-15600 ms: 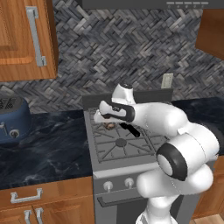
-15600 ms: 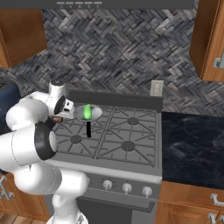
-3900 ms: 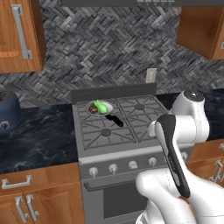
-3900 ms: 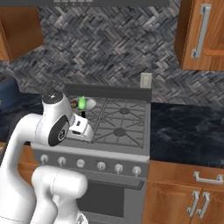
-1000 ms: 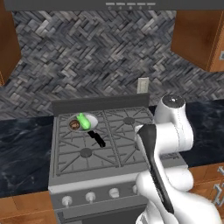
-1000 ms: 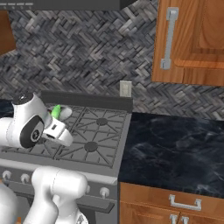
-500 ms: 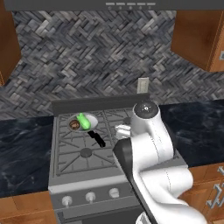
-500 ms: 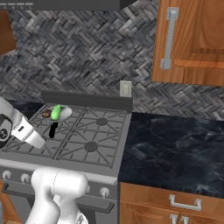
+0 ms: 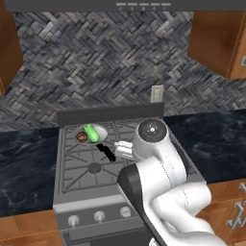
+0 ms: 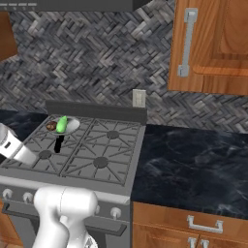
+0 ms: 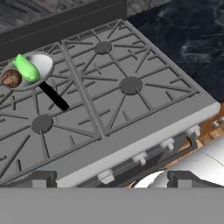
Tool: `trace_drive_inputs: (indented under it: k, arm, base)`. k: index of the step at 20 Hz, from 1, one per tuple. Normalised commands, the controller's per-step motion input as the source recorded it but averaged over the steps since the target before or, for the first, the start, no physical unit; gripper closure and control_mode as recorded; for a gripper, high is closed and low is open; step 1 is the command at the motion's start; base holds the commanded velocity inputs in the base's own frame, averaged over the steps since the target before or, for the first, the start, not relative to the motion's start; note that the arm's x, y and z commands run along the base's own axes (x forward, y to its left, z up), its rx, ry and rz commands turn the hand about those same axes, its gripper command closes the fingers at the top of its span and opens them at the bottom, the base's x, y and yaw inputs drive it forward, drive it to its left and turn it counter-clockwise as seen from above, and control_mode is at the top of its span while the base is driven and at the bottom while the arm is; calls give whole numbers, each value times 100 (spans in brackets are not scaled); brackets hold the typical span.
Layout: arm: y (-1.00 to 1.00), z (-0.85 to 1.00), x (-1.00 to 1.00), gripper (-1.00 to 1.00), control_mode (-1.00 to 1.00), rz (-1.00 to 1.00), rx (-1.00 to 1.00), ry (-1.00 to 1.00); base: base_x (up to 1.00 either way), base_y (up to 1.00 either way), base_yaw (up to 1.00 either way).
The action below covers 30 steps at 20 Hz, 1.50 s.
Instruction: Put the potato and corn in the pan. Then turn on the rear left burner and set the heat to medium.
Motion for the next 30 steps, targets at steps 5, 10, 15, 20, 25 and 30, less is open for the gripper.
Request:
trace_drive_inputs:
  k: [5, 10, 15, 20, 25, 30]
  arm:
    - [0, -2, -19, -100, -100, 23, 0, -19]
    - [3, -13, -40, -100, -100, 18, 0, -24]
    - [12, -41, -24, -100, -100, 6, 0, -15]
    - [15, -76, -33, -100, -100, 6, 3, -26]
    - [5, -65, -32, -100, -100, 8, 3, -20]
    - [0, -72, -42, -100, -100, 12, 14, -39]
  base:
    - [0, 0, 0]
    - [0, 0, 0]
    - [0, 0, 0]
    - [0, 0, 0]
    - [0, 0, 0]
    - [0, 0, 0]
